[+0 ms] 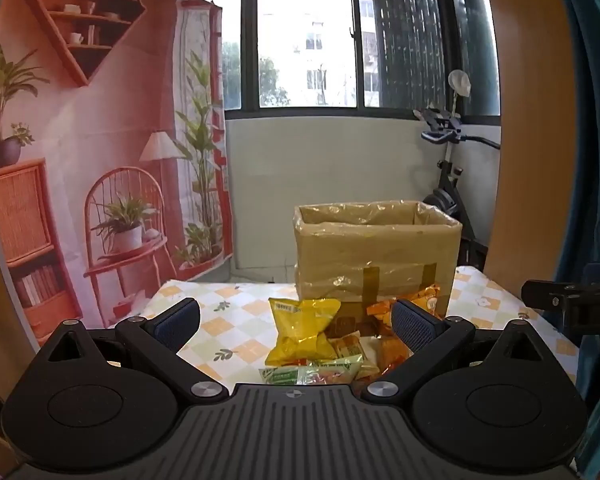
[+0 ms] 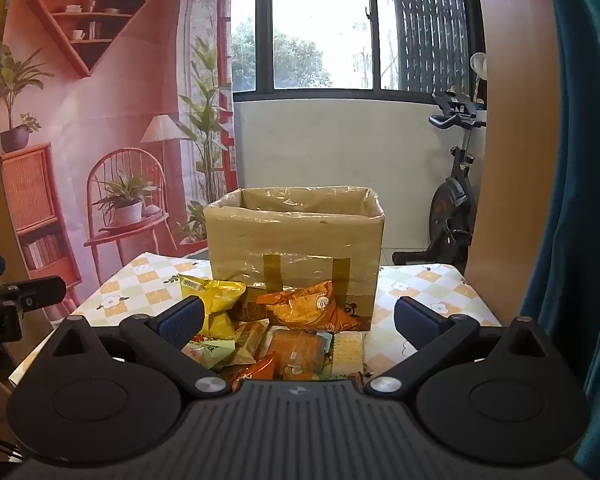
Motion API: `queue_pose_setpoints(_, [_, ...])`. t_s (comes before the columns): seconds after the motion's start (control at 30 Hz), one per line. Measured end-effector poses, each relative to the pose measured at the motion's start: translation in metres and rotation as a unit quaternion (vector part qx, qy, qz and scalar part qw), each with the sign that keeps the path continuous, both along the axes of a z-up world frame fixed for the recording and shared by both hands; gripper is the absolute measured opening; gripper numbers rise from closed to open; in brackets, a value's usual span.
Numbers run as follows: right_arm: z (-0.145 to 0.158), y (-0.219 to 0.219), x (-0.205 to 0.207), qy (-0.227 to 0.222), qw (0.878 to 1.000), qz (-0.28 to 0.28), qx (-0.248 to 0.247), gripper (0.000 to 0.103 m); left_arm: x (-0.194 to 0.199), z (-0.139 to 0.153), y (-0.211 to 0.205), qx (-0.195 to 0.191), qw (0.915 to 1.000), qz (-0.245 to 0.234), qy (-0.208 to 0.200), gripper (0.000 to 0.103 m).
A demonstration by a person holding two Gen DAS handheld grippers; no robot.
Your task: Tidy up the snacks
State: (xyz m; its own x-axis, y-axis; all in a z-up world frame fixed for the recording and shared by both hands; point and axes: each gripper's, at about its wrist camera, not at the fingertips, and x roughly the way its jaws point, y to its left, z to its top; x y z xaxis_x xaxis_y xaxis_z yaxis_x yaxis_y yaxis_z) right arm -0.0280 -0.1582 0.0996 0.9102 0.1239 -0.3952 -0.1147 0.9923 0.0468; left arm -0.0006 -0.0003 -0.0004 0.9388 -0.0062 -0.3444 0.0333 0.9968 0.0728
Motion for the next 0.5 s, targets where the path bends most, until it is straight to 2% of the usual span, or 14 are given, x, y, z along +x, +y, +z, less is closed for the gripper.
queue_pose_setpoints(0.07, [0.000,0.000,-0.001,-0.007,1.000,-0.004,0.002,0.103,0.001,0.000,0.000,-0.005,1.0000,-0.004,0.005,0.103])
queue_pose_setpoints(0.3, [0.001,-0.003,-0.002,-0.007,1.000,-0.017,-0.002,0.103,0.021,0.046,0.028,-0.018,0.9995,-0.015,0.023,0.103])
queue_pose_setpoints(0.5, [0.013,0.002,-0.003,-0.013,1.000,-0.020,0.003,0.103,0.022,0.053,0.029,-0.019,0.9996,-0.015,0.013,0.103])
